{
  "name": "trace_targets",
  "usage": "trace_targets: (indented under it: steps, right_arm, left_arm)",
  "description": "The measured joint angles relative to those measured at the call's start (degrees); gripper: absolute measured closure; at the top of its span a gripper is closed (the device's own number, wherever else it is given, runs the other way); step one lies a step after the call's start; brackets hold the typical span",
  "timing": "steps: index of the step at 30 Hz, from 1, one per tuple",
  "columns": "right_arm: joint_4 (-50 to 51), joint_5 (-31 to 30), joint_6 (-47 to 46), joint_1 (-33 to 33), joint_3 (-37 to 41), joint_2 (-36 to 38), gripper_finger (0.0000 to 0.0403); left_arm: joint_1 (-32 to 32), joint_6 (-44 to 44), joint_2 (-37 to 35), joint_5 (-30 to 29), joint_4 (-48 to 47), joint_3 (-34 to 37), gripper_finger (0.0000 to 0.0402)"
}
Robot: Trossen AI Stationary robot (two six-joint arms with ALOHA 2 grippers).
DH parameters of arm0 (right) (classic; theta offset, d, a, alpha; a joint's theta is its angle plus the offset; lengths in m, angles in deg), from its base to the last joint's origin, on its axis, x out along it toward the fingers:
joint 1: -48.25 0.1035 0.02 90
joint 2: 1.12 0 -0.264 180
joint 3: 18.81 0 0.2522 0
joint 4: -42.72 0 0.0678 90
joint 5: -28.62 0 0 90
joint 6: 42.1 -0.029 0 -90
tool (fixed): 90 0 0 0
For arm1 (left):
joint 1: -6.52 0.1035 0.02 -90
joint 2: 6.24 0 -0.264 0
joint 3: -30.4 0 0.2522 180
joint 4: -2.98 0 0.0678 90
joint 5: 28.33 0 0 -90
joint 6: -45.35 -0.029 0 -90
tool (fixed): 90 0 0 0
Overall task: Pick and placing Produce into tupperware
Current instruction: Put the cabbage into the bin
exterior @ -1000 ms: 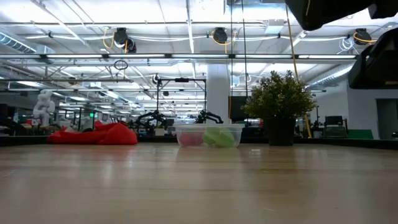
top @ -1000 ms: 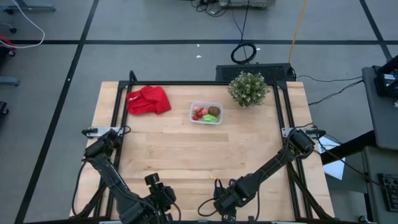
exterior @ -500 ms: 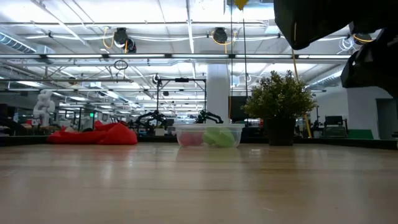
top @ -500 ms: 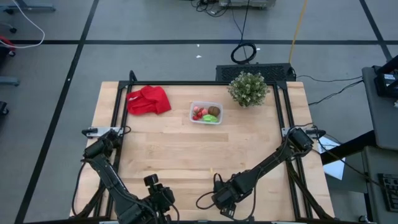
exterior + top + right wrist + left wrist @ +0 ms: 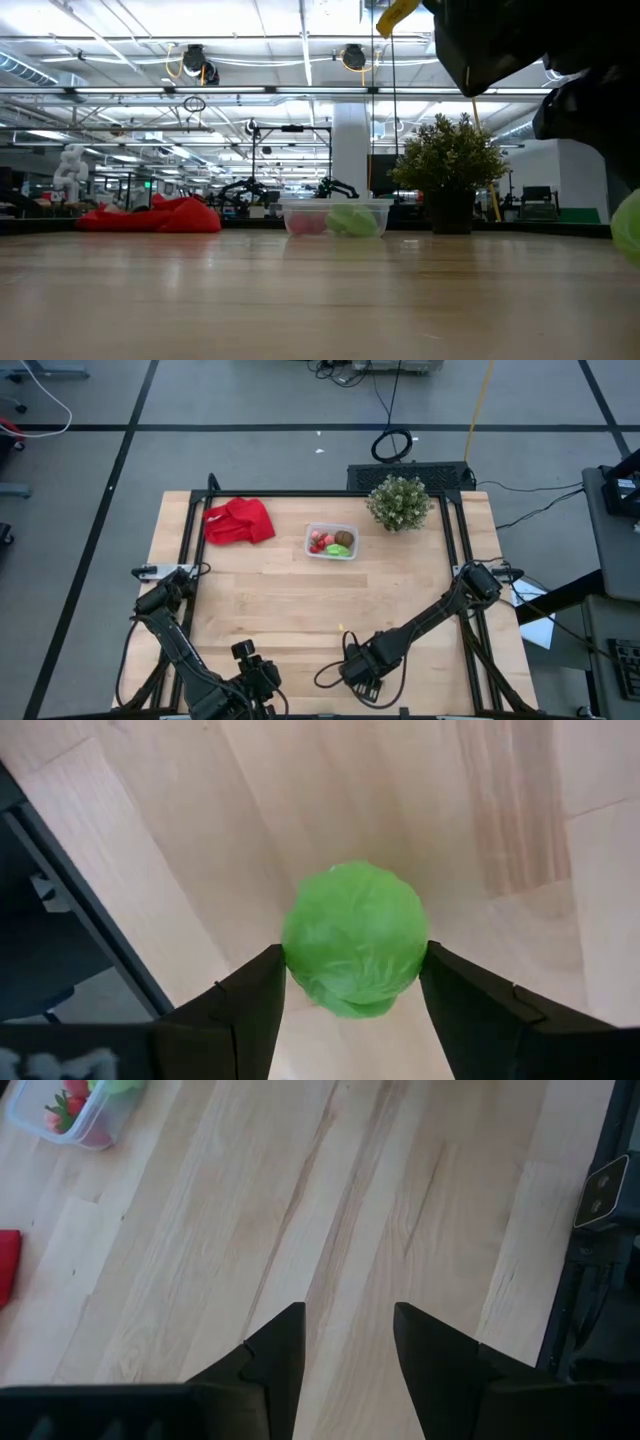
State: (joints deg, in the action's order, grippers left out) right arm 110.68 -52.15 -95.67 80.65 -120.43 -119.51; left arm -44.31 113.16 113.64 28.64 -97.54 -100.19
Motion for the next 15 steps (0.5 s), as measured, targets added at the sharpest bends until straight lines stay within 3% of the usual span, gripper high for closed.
trace_targets:
  steps: [15]
  right_arm:
    - [0.6, -0.3, 4.0, -1.5, 6.2, 0.2, 0.0190]
  left_arm:
    - [0.0, -0.1, 0.0, 0.0, 0.0, 0.0, 0.0243]
